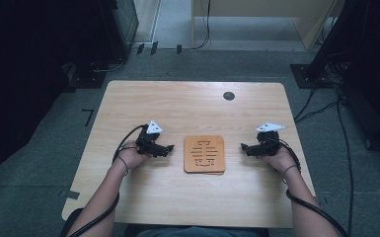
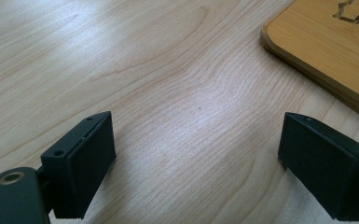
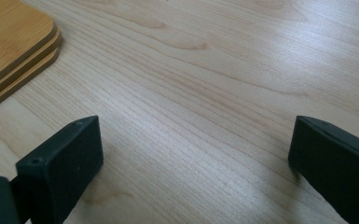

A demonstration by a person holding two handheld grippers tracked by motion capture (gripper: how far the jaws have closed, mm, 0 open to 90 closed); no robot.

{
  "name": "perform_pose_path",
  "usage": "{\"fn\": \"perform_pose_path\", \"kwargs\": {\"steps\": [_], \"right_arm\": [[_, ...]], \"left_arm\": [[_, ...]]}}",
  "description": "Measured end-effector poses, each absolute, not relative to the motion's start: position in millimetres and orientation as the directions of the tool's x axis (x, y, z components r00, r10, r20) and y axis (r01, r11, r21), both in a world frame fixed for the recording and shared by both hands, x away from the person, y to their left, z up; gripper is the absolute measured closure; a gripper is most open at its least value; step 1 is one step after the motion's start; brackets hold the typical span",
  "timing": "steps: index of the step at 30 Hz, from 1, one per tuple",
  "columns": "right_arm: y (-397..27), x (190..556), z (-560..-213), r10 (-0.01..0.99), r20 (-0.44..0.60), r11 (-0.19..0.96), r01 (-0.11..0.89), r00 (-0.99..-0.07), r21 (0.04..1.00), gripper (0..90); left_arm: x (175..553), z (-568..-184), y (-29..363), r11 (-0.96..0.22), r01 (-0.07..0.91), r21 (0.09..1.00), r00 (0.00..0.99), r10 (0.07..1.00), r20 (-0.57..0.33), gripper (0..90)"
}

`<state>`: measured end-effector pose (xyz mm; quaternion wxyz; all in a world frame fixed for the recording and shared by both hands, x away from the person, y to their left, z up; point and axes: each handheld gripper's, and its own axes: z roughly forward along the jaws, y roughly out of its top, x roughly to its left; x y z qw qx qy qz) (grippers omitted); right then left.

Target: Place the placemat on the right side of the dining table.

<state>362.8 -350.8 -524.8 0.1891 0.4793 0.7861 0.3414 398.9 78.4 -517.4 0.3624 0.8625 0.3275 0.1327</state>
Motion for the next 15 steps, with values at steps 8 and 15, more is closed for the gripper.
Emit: {"fn": "perform_pose_path", "kwargs": {"steps": [8, 15], "right_arm": [[-347.2, 364.0, -524.6, 0.894, 0.032, 0.292, 0.638, -0.446, 0.713, 1.4], [-345.1, 365.4, -521.3, 0.898, 0.033, 0.299, 0.663, -0.439, 0.686, 2.4]], "left_arm": [[398.9, -518.6, 76.8, -0.507, 0.472, 0.721, 0.738, 0.675, -0.008, 10.2], [399.5, -517.3, 75.2, -0.512, 0.480, 0.712, 0.734, 0.679, -0.008, 10.2]]}}
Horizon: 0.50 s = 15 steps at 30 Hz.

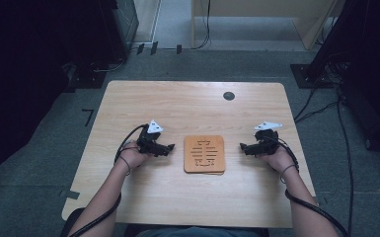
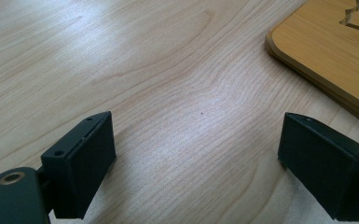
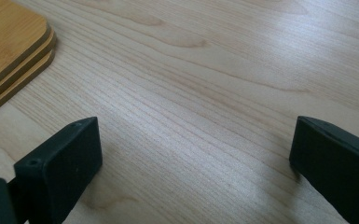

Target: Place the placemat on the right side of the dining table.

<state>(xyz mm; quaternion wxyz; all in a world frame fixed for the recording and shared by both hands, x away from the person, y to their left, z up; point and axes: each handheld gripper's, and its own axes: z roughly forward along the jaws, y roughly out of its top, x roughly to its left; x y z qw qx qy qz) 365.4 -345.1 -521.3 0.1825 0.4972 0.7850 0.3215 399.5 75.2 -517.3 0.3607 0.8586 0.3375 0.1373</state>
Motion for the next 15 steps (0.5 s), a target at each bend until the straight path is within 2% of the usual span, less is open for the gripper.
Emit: {"fn": "perform_pose_path", "kwargs": {"steps": [4, 8, 15], "right_arm": [[-346.2, 365.9, -517.0, 0.904, 0.044, 0.285, 0.676, -0.426, 0.679, 13.1], [-345.8, 366.8, -514.9, 0.907, 0.073, 0.262, 0.692, -0.414, 0.673, 13.7], [-339.2, 365.7, -512.5, 0.892, 0.062, 0.302, 0.694, -0.447, 0.654, 15.0]], "left_arm": [[399.2, -515.4, 75.1, -0.513, 0.495, 0.702, 0.735, 0.677, -0.024, 10.3], [399.1, -514.0, 74.4, -0.509, 0.508, 0.695, 0.732, 0.680, -0.037, 10.4], [399.1, -510.1, 74.8, -0.505, 0.515, 0.692, 0.732, 0.680, -0.049, 13.2]]}}
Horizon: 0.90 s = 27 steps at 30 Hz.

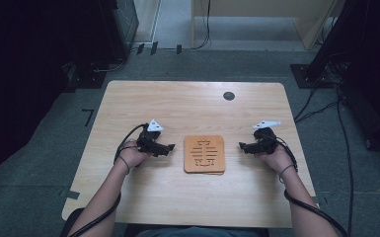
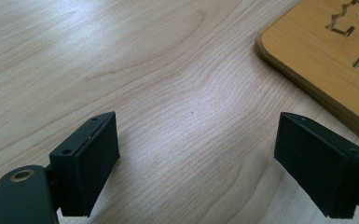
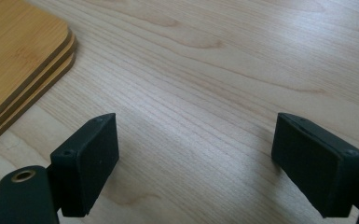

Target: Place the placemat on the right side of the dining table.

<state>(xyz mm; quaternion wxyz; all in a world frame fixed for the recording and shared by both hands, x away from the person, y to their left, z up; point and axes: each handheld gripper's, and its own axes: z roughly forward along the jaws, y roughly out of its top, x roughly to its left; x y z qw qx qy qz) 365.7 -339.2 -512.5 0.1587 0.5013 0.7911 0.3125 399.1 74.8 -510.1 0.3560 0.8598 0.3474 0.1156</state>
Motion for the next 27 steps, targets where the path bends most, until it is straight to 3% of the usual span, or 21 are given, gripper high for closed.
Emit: {"fn": "perform_pose_path", "kwargs": {"steps": [9, 27], "right_arm": [[-333.7, 363.4, -508.6, 0.879, 0.062, 0.332, 0.698, -0.474, 0.634, 23.4], [-318.2, 358.9, -500.9, 0.868, 0.082, 0.343, 0.708, -0.491, 0.617, 21.5]], "left_arm": [[396.6, -506.0, 73.7, -0.510, 0.519, 0.686, 0.734, 0.677, -0.052, 13.2], [391.7, -502.4, 64.5, -0.520, 0.556, 0.649, 0.736, 0.670, -0.095, 13.5]]}}
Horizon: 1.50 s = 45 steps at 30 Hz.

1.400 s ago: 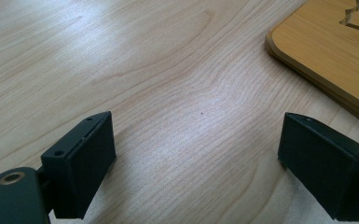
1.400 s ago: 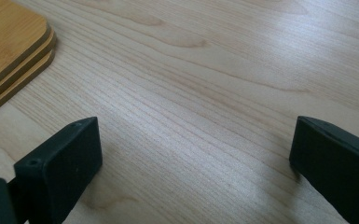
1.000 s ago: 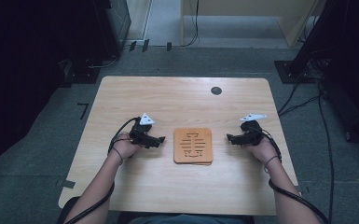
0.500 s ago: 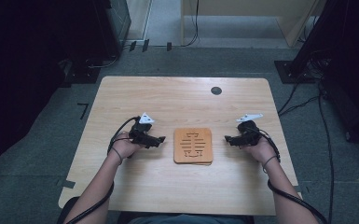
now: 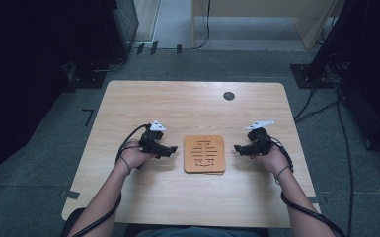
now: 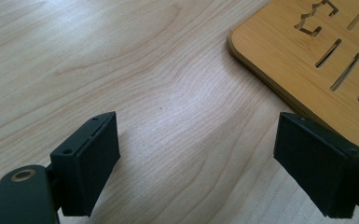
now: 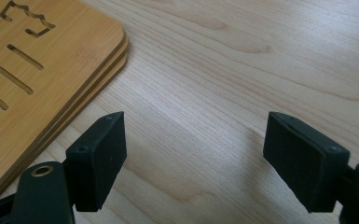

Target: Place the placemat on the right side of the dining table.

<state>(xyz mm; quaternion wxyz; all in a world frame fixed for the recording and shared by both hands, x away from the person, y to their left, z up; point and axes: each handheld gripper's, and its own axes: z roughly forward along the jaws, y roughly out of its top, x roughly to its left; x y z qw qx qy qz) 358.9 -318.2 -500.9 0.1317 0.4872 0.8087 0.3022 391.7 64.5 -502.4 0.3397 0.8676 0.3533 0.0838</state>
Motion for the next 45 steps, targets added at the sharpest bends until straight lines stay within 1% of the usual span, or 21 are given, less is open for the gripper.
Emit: {"fn": "perform_pose_path", "kwargs": {"steps": [8, 14, 17, 19, 25, 32, 45], "right_arm": [[-312.5, 357.4, -501.0, 0.880, 0.144, 0.278, 0.737, -0.453, 0.616, 20.4], [-308.7, 357.9, -501.0, 0.875, 0.160, 0.279, 0.746, -0.457, 0.605, 21.0], [-306.6, 357.7, -499.3, 0.867, 0.155, 0.298, 0.742, -0.474, 0.601, 24.9], [-304.5, 356.9, -498.7, 0.862, 0.151, 0.307, 0.737, -0.483, 0.603, 25.1], [-297.0, 355.4, -499.5, 0.846, 0.132, 0.337, 0.709, -0.517, 0.620, 25.0], [-291.5, 355.2, -502.9, 0.836, 0.127, 0.361, 0.710, -0.533, 0.604, 24.8], [-284.8, 357.1, -503.8, 0.822, 0.129, 0.376, 0.700, -0.554, 0.607, 24.3]], "left_arm": [[389.8, -502.1, 60.1, -0.530, 0.545, 0.650, 0.750, 0.654, -0.096, 13.5], [388.1, -501.7, 57.9, -0.533, 0.545, 0.647, 0.756, 0.646, -0.105, 13.5], [387.5, -501.0, 56.5, -0.537, 0.540, 0.649, 0.760, 0.643, -0.100, 13.5], [387.3, -500.8, 56.2, -0.537, 0.537, 0.650, 0.760, 0.642, -0.098, 13.5], [387.5, -500.0, 56.3, -0.532, 0.535, 0.656, 0.756, 0.648, -0.091, 13.5], [386.6, -499.2, 55.3, -0.533, 0.530, 0.660, 0.762, 0.641, -0.094, 13.5], [384.4, -499.2, 56.7, -0.523, 0.538, 0.661, 0.756, 0.646, -0.103, 13.5]]}}
